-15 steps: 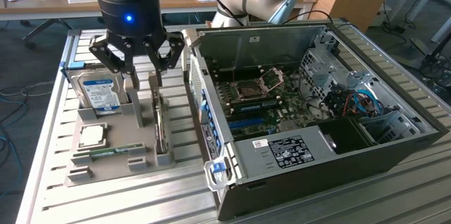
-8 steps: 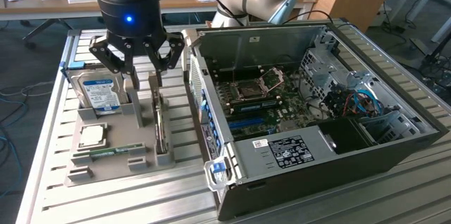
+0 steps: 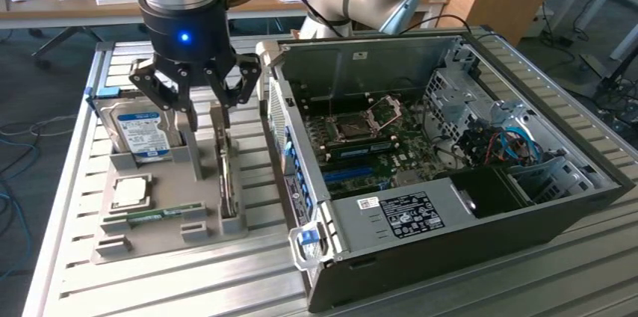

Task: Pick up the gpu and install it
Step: 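Pick up the gpu and move the gpu toward the slot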

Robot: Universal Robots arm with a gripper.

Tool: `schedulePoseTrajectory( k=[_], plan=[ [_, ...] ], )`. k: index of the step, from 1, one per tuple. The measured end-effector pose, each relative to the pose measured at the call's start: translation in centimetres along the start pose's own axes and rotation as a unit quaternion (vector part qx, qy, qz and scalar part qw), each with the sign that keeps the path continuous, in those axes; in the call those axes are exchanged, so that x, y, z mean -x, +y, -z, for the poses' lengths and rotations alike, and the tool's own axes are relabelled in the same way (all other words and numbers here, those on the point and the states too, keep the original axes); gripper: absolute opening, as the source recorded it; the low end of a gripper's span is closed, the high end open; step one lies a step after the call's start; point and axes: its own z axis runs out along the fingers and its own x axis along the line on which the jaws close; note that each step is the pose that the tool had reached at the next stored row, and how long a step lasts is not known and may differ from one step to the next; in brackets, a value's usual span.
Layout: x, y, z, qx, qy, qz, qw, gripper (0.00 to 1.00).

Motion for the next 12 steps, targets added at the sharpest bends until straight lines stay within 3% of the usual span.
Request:
schedulePoseTrajectory(
  k=[6, 12],
  plan=[
    [0.0, 0.00, -0.10, 0.0000, 0.0000, 0.000, 1.0000, 0.47],
    [0.0, -0.05, -1.13, 0.0000, 0.0000, 0.000, 1.0000, 0.47]
  ],
)
